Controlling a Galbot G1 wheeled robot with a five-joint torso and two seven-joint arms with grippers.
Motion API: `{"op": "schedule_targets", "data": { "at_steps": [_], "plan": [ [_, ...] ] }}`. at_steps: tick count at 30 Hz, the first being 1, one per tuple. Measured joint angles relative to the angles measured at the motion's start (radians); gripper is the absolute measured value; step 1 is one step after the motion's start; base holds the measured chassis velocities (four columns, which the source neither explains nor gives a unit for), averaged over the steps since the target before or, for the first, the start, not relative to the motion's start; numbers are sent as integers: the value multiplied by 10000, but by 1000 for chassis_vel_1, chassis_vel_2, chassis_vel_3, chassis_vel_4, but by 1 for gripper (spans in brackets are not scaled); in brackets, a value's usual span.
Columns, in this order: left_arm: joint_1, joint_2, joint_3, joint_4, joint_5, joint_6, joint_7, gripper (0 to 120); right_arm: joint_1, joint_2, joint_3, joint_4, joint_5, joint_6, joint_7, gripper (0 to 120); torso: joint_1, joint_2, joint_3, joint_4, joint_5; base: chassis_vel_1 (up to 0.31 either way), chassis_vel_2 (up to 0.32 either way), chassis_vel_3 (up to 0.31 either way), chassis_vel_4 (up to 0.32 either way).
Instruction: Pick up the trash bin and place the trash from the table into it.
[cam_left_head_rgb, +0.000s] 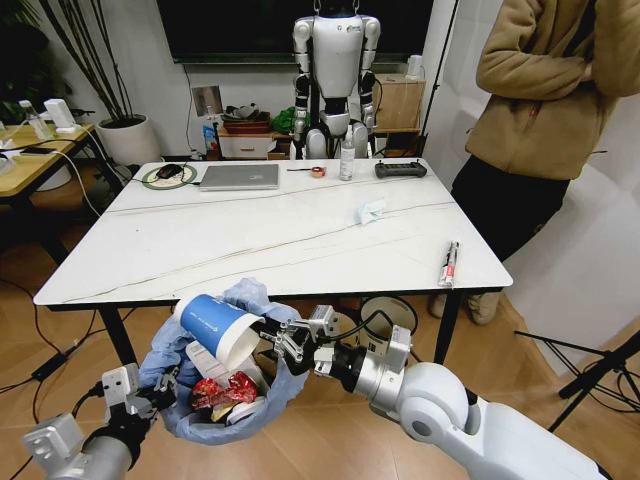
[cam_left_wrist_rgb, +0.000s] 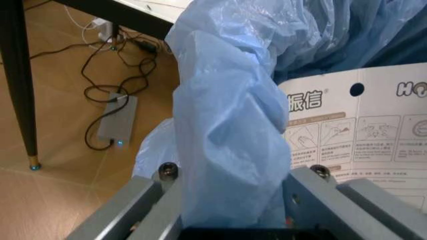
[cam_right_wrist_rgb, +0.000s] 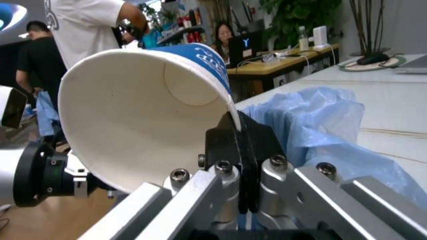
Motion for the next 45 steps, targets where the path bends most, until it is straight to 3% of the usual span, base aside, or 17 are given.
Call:
{"op": "schedule_targets", "data": {
  "at_steps": [7,31,41,45],
  "plan": [
    [-13,10,7,0,9,0,0,0,-205,-22,97,-61,-306,34,-1,5,0,0,0,0,0,0,0,0,0],
    [-155,281,-18,81,-225,22,-40,0,-787,-410,943,-149,-911,201,67,95,0,1,0,0,1,0,0,0,0],
    [-254,382,-13,209,-305,32,-54,0,-914,-554,1397,31,-815,215,171,100,0,1,0,0,1,0,0,0,0],
    [-295,330,33,257,-322,34,-57,0,-986,-437,2112,98,-763,201,544,100,-1,1,0,0,2,0,0,0,0]
  ]
}}
